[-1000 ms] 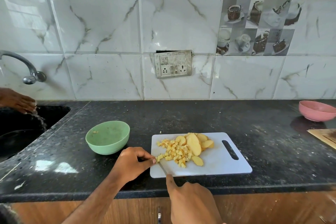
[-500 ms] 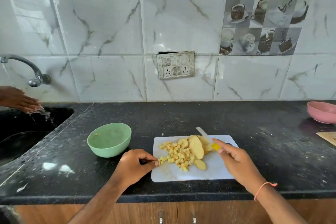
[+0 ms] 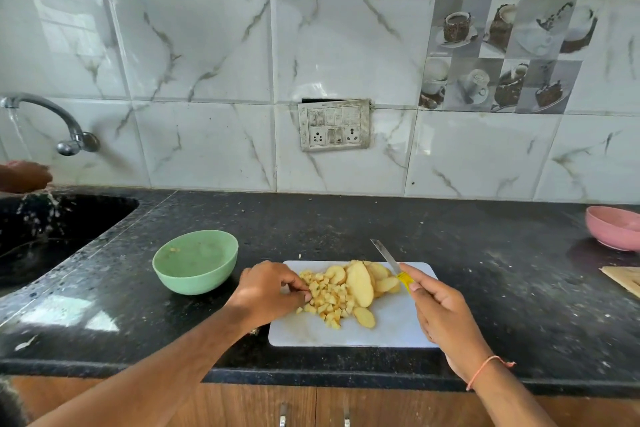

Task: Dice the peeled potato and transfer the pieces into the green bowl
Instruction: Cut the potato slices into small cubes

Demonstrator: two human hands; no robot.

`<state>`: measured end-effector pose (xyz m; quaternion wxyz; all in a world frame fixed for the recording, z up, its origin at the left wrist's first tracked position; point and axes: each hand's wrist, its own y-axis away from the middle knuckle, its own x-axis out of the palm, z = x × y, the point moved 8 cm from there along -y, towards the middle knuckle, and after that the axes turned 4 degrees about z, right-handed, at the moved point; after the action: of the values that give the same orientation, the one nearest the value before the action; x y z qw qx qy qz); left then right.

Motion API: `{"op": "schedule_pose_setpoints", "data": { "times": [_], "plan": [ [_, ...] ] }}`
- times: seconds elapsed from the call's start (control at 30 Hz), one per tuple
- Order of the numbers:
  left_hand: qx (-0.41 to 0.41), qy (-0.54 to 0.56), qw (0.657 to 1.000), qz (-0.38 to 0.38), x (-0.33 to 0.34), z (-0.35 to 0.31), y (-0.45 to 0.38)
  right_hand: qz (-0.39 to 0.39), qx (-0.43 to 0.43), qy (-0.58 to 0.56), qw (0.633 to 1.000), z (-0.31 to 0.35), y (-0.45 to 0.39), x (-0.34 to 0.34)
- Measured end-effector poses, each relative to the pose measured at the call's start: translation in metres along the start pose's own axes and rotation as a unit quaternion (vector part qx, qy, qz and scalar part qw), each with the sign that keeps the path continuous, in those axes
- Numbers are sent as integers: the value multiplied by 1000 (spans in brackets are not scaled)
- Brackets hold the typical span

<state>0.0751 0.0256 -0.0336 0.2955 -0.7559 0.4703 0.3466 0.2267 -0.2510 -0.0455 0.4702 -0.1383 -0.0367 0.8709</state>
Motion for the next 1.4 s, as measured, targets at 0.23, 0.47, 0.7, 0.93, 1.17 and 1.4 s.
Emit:
{"op": "schedule_pose_setpoints", "data": {
  "times": [0.23, 0.47, 0.7, 0.93, 1.17, 1.4],
  "plan": [
    [66, 29, 997, 32, -25, -38, -28, -6, 10, -28, 1000, -4, -2, -4],
    [15, -78, 989, 128, -26, -4, -17, -7, 13, -41, 999, -5, -2, -5],
    [22, -102, 985, 135, -7, 0, -10, -9, 13, -41, 999, -5, -2, -5],
    [15, -78, 990, 120, 1, 1, -15, -4, 11, -42, 999, -4, -2, -5],
    [25, -102, 990, 90, -1, -2, -17, -3, 9, -43, 999, -5, -2, -5],
    [39, -64, 996, 49, -5, -21, -29, -2, 10, -48, 999, -4, -3, -4]
  ]
}}
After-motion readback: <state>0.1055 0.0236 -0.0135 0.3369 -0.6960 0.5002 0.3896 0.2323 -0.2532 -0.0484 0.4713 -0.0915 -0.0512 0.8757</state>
